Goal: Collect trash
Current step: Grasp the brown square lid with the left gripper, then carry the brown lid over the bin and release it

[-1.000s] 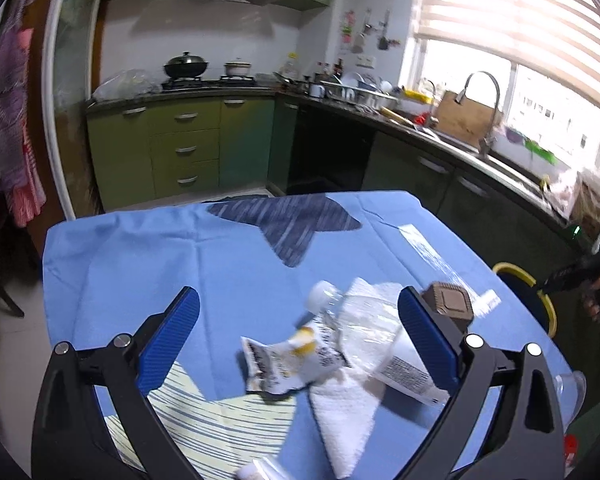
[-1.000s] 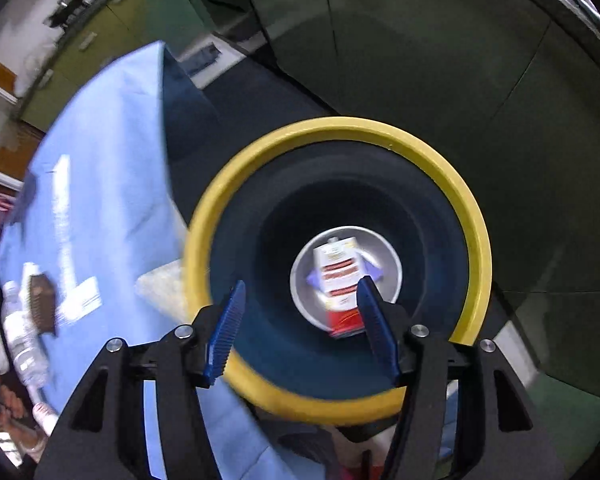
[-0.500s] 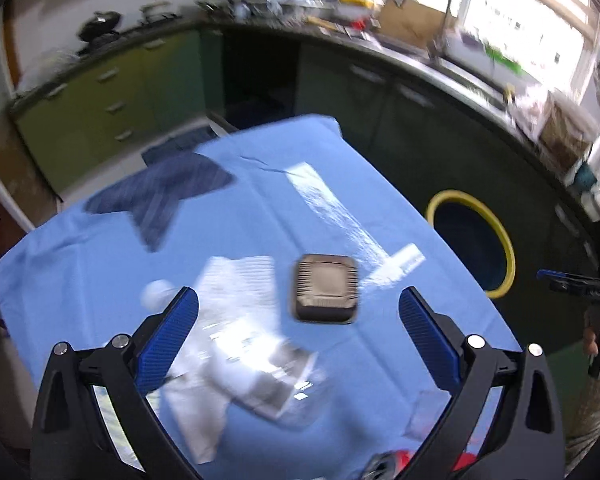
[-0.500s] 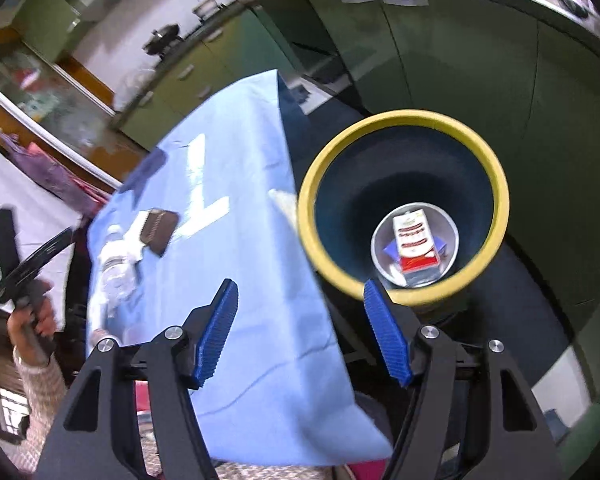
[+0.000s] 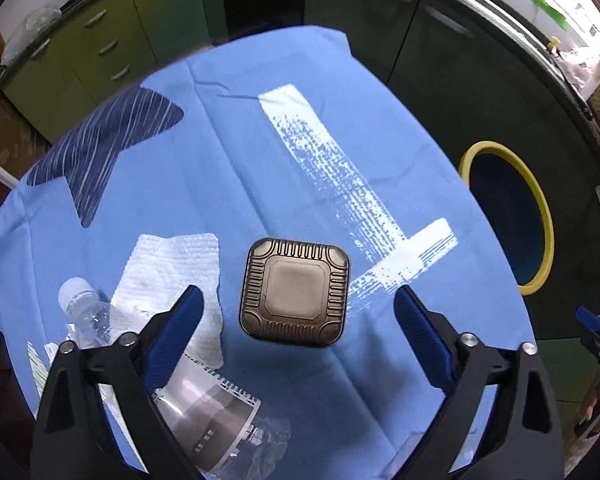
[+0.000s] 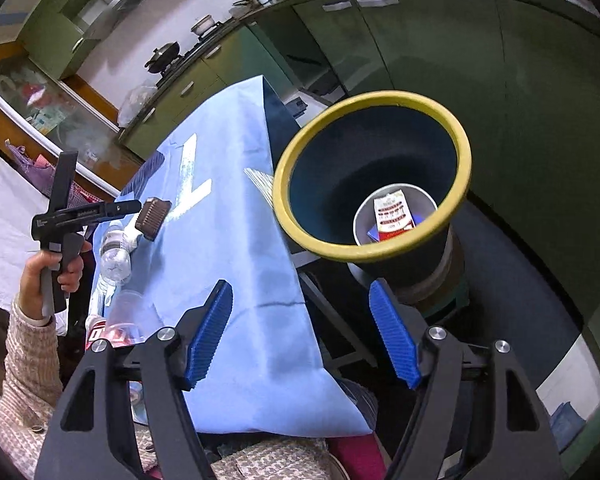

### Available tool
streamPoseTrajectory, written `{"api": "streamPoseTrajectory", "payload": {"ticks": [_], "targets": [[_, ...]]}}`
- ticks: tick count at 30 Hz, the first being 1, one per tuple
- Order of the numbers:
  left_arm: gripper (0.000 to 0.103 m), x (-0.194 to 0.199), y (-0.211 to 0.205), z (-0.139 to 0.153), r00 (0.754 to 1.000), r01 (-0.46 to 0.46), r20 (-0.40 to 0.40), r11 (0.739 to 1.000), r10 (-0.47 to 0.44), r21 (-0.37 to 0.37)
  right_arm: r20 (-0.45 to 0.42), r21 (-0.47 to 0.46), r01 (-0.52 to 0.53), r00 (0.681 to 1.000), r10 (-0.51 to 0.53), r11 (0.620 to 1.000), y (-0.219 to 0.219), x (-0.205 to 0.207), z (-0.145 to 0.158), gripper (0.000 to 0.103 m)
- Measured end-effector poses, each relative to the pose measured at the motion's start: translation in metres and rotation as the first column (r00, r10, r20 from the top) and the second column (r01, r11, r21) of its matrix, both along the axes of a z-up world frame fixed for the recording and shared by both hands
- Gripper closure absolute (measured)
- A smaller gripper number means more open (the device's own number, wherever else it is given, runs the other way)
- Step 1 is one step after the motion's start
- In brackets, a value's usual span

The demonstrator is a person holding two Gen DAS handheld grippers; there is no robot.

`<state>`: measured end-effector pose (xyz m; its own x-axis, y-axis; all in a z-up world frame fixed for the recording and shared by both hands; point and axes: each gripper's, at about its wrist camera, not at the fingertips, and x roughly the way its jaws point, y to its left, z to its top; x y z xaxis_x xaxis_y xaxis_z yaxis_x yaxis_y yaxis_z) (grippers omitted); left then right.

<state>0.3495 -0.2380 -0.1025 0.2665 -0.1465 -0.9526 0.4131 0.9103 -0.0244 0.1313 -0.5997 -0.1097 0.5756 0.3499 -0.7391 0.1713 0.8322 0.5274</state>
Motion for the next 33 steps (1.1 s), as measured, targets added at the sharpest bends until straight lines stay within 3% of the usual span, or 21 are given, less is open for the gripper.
{"api": "streamPoseTrajectory", "payload": {"ticks": [4,12,18,25,28,33], "targets": [[0.02,0.001,-0.002,-0.01,0.999,0.001,-0.036,1.0,-0.001,0.012,-0.004,0.02,-0.005,1.0,0.005,1.0,0.0,0.002,-0.008,0.032],[0.045,-0.003,-0.005,-0.029,0.996,0.019,-0.088,1.0,-0.017,0.02,-0.003,0.038,-0.021,1.0,0.021,0.999,0.007,0.006,-0.011,0.032],[0.047,-0.01,-0.006,-0.024,0.997,0.036,-0.062,0.999,-0.033,0.041,0.017,0.066,-0.007,1.0,0.006,0.998,0.005,-0.002,-0.012,0.032],[0.047,-0.031,-0.023,0.014,0.995,0.101,-0.009,0.995,-0.1,0.018,0.064,0.084,0.041,0.997,-0.047,0.996,-0.009,-0.027,-0.008,0.032],[0.047,-0.045,-0.049,0.033,0.987,0.162,-0.003,0.987,-0.162,-0.003,0.093,0.086,0.091,0.991,-0.099,0.992,-0.024,-0.045,-0.006,0.031],[0.046,-0.07,-0.128,0.042,0.953,0.301,-0.022,0.953,-0.302,-0.026,0.118,0.136,0.179,0.974,-0.195,0.974,-0.055,-0.073,-0.014,0.031]]}}
